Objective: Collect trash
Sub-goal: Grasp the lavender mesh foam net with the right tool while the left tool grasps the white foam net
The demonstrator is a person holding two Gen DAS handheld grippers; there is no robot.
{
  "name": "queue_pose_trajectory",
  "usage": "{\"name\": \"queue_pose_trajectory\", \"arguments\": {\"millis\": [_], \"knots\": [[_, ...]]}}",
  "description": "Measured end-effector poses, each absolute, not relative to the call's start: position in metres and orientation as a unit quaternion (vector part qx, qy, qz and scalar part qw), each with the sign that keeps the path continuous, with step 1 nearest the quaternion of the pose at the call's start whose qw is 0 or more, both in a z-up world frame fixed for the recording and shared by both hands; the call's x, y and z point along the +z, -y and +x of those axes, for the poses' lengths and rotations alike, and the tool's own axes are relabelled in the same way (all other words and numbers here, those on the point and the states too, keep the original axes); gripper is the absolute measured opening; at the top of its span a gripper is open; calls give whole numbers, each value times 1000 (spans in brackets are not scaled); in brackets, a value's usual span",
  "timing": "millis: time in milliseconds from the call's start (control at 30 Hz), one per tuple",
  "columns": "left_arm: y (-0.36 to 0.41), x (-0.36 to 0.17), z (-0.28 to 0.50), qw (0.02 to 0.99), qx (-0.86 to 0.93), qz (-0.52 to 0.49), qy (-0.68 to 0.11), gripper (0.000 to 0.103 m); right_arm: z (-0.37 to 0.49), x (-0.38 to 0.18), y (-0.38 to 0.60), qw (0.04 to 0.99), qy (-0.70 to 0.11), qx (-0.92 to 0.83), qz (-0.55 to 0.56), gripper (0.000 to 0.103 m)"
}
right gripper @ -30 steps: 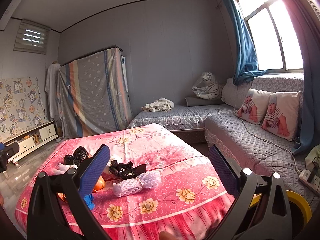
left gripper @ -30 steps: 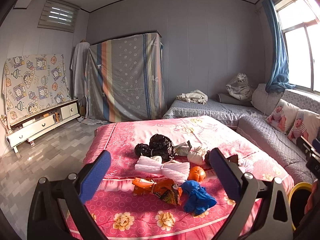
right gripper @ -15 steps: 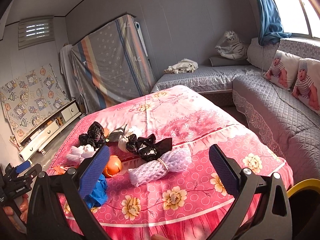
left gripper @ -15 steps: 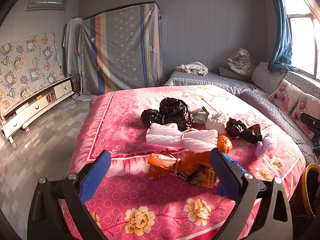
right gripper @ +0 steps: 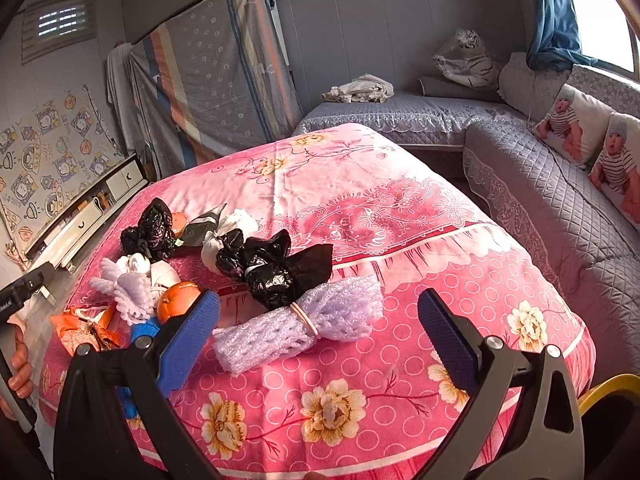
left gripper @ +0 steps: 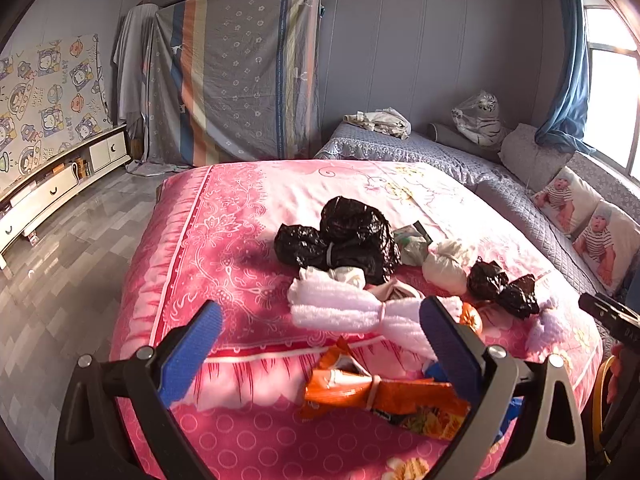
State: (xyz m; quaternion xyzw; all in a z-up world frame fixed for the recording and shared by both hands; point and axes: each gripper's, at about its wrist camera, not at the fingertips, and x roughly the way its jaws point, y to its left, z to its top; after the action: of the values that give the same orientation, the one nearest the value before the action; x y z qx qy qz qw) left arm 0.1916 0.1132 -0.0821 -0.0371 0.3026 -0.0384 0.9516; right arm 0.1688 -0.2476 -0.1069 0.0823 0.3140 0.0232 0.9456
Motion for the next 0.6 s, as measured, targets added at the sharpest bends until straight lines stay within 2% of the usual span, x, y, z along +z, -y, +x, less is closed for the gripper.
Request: {"name": "queue_pose_trajectory", "arguments": {"millis": [200, 600], "knots": [[-103, -89, 228, 940, -62, 10, -336, 96, 179, -117, 250, 940, -336, 19, 60, 95], [-98, -125, 271, 909, -106, -9, -402, 95, 210, -135, 250, 923, -378, 26, 65, 95]]}}
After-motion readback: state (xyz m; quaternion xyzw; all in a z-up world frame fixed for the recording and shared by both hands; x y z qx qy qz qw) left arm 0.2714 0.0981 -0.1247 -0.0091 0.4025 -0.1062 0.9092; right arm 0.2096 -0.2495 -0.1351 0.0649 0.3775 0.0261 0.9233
